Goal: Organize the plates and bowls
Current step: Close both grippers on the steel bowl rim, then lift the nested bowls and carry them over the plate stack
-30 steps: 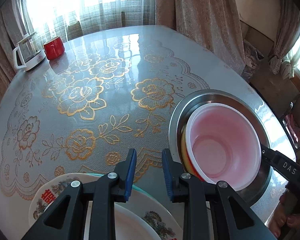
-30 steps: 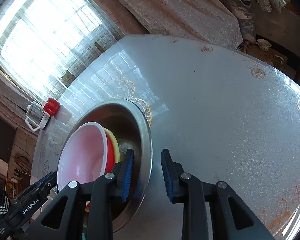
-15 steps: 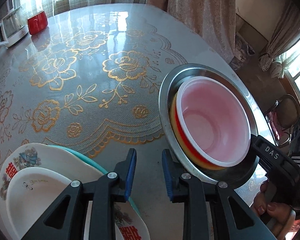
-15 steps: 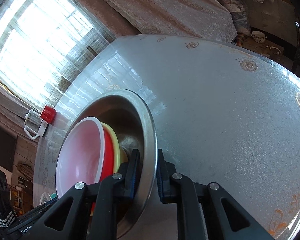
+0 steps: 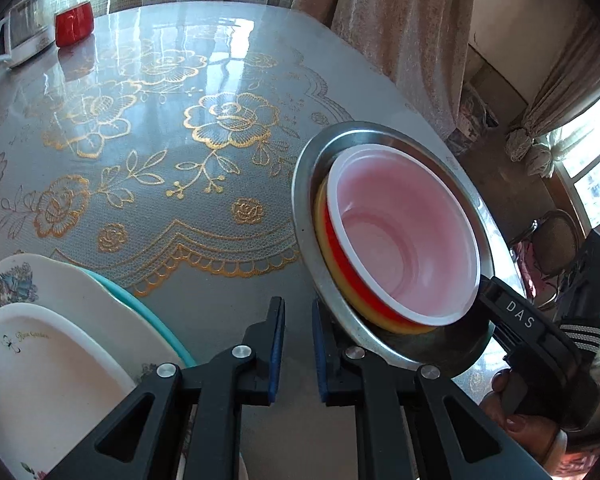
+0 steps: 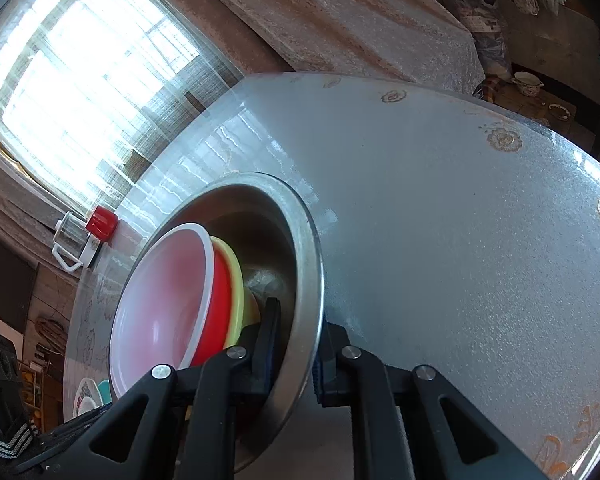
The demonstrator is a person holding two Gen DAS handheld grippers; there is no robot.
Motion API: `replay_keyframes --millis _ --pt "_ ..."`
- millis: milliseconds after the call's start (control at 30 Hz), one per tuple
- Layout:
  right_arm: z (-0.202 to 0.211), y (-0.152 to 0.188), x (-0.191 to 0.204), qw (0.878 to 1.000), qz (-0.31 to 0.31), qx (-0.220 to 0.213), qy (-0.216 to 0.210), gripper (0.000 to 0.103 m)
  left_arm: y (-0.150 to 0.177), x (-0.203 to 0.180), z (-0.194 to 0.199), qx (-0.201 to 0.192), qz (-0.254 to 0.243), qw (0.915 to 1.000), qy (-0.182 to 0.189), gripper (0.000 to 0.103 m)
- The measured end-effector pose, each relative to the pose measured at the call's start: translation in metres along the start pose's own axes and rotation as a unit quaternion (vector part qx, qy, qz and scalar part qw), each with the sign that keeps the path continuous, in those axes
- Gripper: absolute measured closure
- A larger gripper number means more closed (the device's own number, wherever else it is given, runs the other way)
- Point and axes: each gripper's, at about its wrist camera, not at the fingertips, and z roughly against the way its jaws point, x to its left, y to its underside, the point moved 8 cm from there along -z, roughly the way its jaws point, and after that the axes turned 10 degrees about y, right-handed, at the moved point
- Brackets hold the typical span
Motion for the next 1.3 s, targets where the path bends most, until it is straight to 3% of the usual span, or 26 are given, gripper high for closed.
replay_keyframes --millis 133,400,600,733,767,1067,1300 --pt "0.0 -0.001 0.0 1.0 0.0 0.001 0.0 0.091 -0.003 0.009 0.006 -0.006 0.039 0.999 0.019 0.088" --pt "0.0 -0.001 0.002 1.0 0.01 -0.005 0.002 0.088 -0.015 0.009 0.0 -0.007 0.02 0.9983 -0.054 0.089" --pt "0.001 0.0 0.006 1.0 0.024 -0.014 0.007 0.085 -0.025 0.009 -0.003 -0.011 0.023 0.9975 -0.066 0.091" --pt "0.001 0.001 0.008 1.0 0.024 -0.017 0.006 0.085 -0.016 0.005 0.001 -0.018 0.015 0.9981 -0.057 0.097" --pt "0.001 0.002 0.007 1.0 0.018 -0.016 0.005 0.086 -0.014 0.004 0.001 -0.017 0.015 0.9986 -0.048 0.103" --pt "0.006 0.007 -0.004 0.999 -0.025 0.007 -0.022 0.088 -0.001 0.002 0.009 -0.02 0.042 0.9989 0.001 0.103" --pt "0.008 0.01 -0.002 1.0 -0.008 -0.001 -0.007 0.088 0.003 -0.001 0.009 -0.028 0.019 0.998 -0.053 0.103"
